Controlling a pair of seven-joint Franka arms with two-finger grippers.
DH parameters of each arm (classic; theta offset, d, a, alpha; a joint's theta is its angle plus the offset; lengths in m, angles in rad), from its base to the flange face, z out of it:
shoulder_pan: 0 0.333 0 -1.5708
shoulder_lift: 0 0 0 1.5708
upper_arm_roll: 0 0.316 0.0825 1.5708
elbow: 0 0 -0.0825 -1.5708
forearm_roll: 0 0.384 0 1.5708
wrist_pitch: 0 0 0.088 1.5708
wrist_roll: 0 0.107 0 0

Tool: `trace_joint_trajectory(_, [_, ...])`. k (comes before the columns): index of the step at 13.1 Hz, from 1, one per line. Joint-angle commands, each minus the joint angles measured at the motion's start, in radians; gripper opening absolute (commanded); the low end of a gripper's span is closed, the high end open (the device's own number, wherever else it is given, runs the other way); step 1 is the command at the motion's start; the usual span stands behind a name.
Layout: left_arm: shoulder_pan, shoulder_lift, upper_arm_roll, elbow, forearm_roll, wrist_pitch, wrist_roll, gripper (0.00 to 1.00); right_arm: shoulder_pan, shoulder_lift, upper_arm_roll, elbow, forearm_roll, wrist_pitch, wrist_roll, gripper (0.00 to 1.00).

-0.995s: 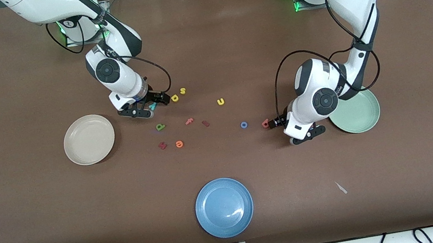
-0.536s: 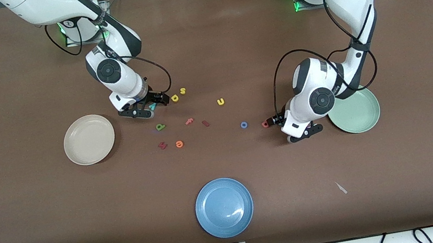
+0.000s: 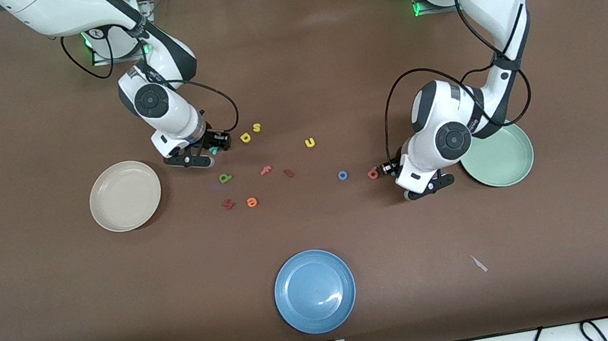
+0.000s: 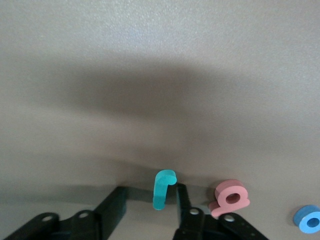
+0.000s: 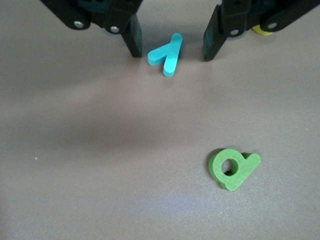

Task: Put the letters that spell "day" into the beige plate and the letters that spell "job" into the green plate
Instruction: 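Close the right gripper on cyan y while the left gripper grasps r, then carry y to the cream plate while the left gripper carries r to green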

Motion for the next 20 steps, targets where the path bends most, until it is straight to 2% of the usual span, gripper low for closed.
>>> trace_joint_trajectory(1, [-0.008,-0.011,0.007,-0.022,0.005,0.008,0.02,0.24,-0.001,0.004,-0.008,-0.009,-0.033,0.021,0.016,0.48])
trace_joint_trajectory(5, [-0.008,-0.012,0.007,-0.02,0.005,0.008,0.018,0.19,-0.001,0.004,-0.008,-0.009,-0.035,0.02,0.015,0.25])
trace_joint_trajectory(8, [-0.008,-0.012,0.007,-0.019,0.005,0.006,0.017,0.0,-0.001,-0.011,-0.008,-0.009,-0.036,0.007,0.007,0.01])
trace_joint_trajectory(11, [-0.006,-0.02,0.007,-0.019,0.005,-0.003,0.017,0.0,-0.005,-0.113,-0.013,0.003,-0.036,-0.147,-0.031,0.01])
trace_joint_trajectory(14, [0.021,-0.081,0.008,-0.004,0.005,-0.101,0.034,0.0,-0.01,-0.195,-0.068,0.052,-0.035,-0.334,-0.189,0.01])
trace_joint_trajectory(17, [0.134,-0.176,0.008,0.004,0.003,-0.26,0.168,0.0,-0.01,-0.227,-0.212,0.178,-0.025,-0.506,-0.544,0.02])
trace_joint_trajectory(18, [0.171,-0.183,0.01,0.019,0.003,-0.3,0.213,0.0,-0.01,-0.226,-0.261,0.196,-0.025,-0.51,-0.641,0.02])
trace_joint_trajectory(20, [0.239,-0.181,0.013,0.036,0.005,-0.339,0.291,0.0,-0.01,-0.22,-0.318,0.198,-0.027,-0.485,-0.766,0.02])
